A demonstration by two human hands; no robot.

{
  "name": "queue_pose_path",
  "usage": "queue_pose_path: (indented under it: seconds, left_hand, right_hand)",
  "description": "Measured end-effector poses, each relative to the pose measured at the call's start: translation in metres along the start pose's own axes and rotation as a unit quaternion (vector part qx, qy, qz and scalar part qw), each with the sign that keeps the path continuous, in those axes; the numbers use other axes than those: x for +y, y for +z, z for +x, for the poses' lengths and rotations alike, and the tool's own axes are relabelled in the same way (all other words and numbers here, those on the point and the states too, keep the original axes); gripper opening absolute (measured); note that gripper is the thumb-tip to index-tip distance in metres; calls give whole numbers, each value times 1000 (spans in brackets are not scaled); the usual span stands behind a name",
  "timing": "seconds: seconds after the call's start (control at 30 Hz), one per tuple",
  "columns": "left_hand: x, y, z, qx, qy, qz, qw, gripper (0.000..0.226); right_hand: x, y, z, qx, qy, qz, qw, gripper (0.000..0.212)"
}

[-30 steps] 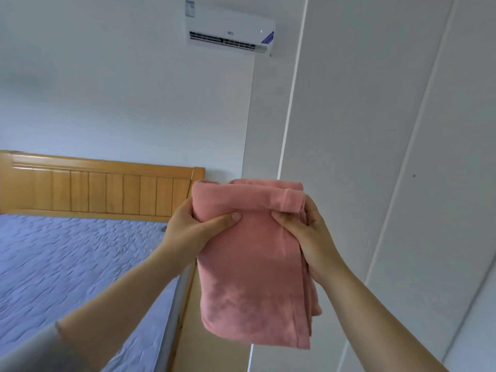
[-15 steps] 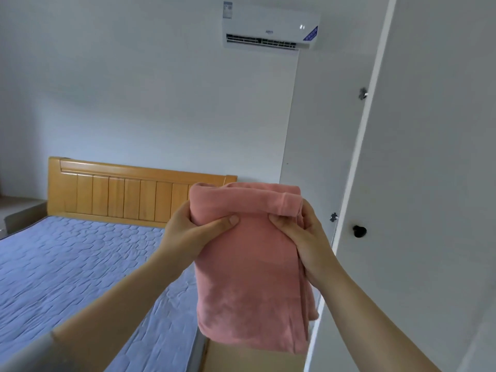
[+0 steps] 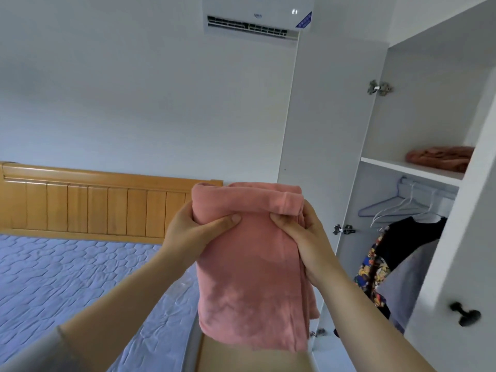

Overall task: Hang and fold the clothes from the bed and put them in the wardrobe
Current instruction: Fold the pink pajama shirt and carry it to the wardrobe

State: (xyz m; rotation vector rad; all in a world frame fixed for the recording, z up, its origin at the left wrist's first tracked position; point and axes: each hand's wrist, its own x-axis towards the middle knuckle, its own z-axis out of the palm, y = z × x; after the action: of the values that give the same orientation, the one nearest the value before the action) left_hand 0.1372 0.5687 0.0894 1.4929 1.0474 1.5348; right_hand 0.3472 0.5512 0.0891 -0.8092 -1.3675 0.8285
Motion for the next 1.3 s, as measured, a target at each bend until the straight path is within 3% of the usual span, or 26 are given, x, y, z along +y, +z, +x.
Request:
queue_pose_path:
  seconds: [0.53,0.93,1.1,1.3]
  left_hand:
    - [-62,65,190,-39,19,12,999,76]
    - [-110,192,342,-230,47,-91,968,62]
    - [-110,259,365,-301,62,-135,942,65]
    - [-100,345,378,-355,83,-172,915,71]
  right_hand:
    - [81,-50,168,52,-16,14,998,35]
    - [105,-135,261,239,-60,-81,966,36]
    - [92,-181,266,301,-53,-127,944,45]
    - [75,-249,267,334,-79,-180,922,38]
